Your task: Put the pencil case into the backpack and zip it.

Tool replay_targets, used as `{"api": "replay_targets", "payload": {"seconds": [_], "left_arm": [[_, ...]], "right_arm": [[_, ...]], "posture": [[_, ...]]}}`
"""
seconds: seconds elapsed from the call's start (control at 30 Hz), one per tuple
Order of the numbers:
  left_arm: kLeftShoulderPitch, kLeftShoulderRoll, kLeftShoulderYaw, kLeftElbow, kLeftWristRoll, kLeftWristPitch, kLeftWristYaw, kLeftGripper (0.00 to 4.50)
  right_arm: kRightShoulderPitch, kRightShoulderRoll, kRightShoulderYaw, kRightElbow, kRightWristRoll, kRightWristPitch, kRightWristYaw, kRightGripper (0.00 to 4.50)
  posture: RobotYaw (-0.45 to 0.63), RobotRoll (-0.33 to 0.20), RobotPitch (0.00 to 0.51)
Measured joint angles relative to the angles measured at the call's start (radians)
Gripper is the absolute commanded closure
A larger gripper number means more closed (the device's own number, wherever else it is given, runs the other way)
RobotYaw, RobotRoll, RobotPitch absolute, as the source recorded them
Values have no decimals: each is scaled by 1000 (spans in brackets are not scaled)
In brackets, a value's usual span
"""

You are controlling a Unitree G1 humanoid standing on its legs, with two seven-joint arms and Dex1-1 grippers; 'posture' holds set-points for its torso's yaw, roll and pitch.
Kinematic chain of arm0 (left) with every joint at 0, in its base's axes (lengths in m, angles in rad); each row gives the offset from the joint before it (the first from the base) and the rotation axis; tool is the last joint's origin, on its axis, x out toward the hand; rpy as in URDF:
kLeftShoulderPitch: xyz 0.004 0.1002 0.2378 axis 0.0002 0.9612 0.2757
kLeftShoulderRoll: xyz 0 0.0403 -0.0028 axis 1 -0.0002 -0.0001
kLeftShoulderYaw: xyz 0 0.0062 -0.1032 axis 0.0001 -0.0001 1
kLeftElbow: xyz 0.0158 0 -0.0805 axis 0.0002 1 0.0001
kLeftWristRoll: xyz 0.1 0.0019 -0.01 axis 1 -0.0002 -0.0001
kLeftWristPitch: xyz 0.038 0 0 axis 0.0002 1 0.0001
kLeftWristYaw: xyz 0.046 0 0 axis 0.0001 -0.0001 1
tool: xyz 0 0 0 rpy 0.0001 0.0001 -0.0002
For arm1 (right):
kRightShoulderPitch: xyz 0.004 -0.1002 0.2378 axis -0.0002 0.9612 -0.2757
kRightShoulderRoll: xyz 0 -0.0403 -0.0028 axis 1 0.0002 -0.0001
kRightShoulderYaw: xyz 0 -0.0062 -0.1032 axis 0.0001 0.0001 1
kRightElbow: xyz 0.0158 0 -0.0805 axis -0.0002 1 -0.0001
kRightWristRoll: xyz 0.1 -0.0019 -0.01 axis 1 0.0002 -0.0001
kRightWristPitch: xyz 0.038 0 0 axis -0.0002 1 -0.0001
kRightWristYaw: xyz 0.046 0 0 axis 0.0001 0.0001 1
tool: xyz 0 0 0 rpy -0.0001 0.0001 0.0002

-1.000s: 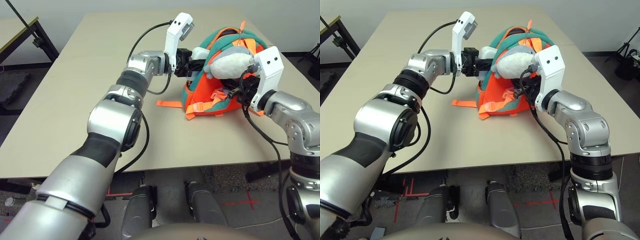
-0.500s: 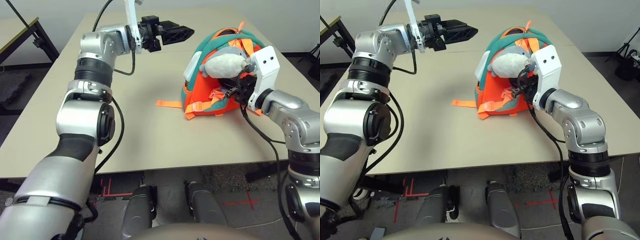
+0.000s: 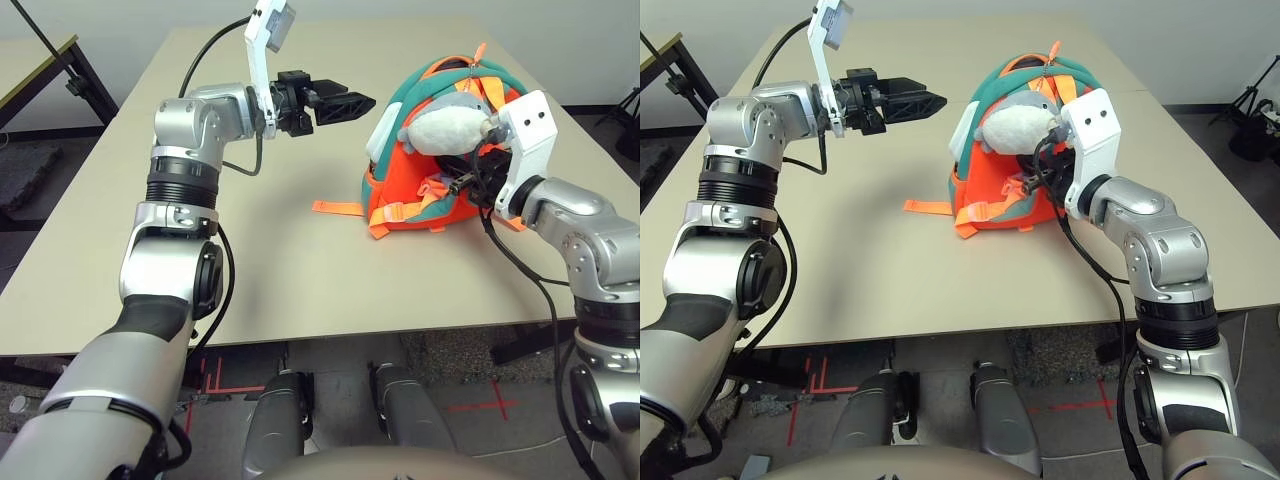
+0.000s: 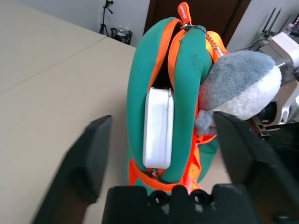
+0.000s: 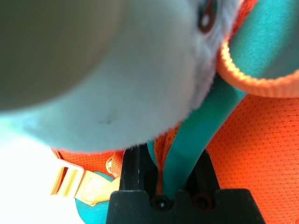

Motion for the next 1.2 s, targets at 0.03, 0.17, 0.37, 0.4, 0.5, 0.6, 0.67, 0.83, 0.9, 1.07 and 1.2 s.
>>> {"api": "replay_targets", "payload": {"seconds": [0.03, 0.17, 0.37, 0.4, 0.5, 0.6, 0.67, 0.83, 0.9, 1.07, 1.2], "left_arm": [[8, 1, -5, -15, -4, 10, -2, 1395], [28, 2, -26, -32, -15, 24, -6, 2955], [28, 0, -41, -23, -17, 20, 7, 4500], [28, -1, -46, -18, -16, 16, 11, 4500], [27, -7, -54, -4, -16, 6, 22, 4500], [27, -21, -58, 29, -16, -4, 30, 4500], [22, -44, -62, 66, -12, -27, 37, 4500], [-3, -122, -95, 197, 24, -102, 63, 4500], [-36, -148, -96, 271, 44, -150, 81, 4500], [-90, -193, -95, 432, 93, -274, 125, 4500], [-102, -215, -87, 505, 106, -326, 139, 4500]], "right_arm": [[0, 0, 0, 1, 0, 0, 0, 4329], [-3, 3, 0, 8, -2, -3, 0, 4329], [-3, 5, 0, 10, -3, -7, 0, 4329], [-3, 5, 0, 10, -4, -7, 0, 4329], [-3, 9, 0, 10, -7, -7, 0, 4329], [-3, 12, 0, 9, -9, -7, -1, 4329], [-2, 13, 0, 9, -9, -7, -2, 4329], [1, 15, -1, 5, -9, -7, -3, 4329], [4, 15, -1, 1, -9, -7, -3, 4329], [16, 13, -6, -11, -9, -6, -9, 4329], [19, 12, -8, -15, -9, 0, -18, 4329]], "posture": [[-223, 0, 88], [-225, 0, 88], [-231, 0, 89], [-231, 0, 89], [-235, 0, 91], [-237, 0, 93], [-240, 0, 94], [-256, 0, 97], [-261, 0, 98], [-279, 0, 96], [-284, 0, 96]]}}
